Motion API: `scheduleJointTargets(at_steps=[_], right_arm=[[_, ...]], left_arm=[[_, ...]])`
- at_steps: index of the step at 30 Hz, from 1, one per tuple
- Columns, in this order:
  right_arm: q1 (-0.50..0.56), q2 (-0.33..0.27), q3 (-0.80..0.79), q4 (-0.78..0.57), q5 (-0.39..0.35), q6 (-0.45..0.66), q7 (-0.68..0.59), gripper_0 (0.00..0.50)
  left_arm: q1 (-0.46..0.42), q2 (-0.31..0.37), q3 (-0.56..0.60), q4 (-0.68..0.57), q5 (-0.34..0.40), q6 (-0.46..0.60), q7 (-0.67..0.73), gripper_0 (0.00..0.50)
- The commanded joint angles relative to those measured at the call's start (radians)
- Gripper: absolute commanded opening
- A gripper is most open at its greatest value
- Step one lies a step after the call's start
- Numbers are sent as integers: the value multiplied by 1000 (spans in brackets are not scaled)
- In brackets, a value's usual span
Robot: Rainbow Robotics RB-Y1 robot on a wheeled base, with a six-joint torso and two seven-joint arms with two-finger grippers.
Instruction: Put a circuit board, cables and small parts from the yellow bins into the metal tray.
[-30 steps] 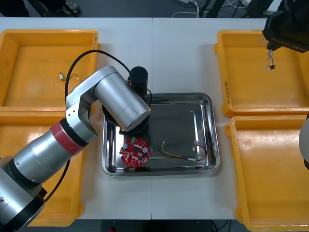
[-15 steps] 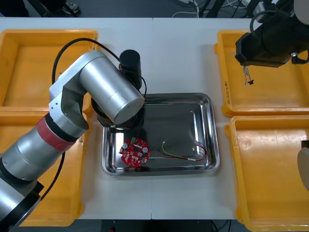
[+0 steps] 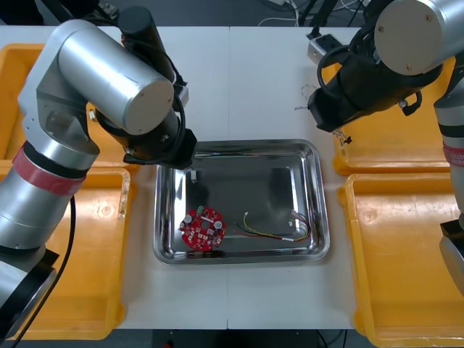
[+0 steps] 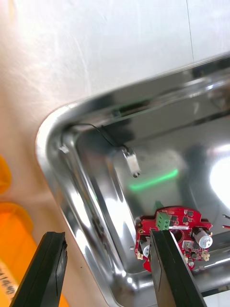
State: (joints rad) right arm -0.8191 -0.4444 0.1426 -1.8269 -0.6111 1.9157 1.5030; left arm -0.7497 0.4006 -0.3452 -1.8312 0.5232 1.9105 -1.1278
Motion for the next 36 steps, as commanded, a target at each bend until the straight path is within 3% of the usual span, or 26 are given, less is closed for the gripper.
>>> scheduleJointTargets(at_steps=[1,7,16,23,28,36], right_arm=[[32,4,6,-43,-58,4,88,0],[43,-11,77,-45,-76,4,226,0],[41,-19,224,-43,-39,-3,411,0],[41,-7,259,-8,-36,-93,571,0],[38,19,273,43,7,-164,674,0],[40,26,318,110,11,-270,757,0]], left_arm=[[-68,52,86,-20,37,9,-43,500],[-94,86,138,13,50,9,-102,500],[-138,133,213,138,20,9,-244,500],[-152,147,264,259,-38,-68,-380,500],[-154,158,305,333,-89,-134,-443,500],[-175,172,354,472,-117,-200,-425,500]])
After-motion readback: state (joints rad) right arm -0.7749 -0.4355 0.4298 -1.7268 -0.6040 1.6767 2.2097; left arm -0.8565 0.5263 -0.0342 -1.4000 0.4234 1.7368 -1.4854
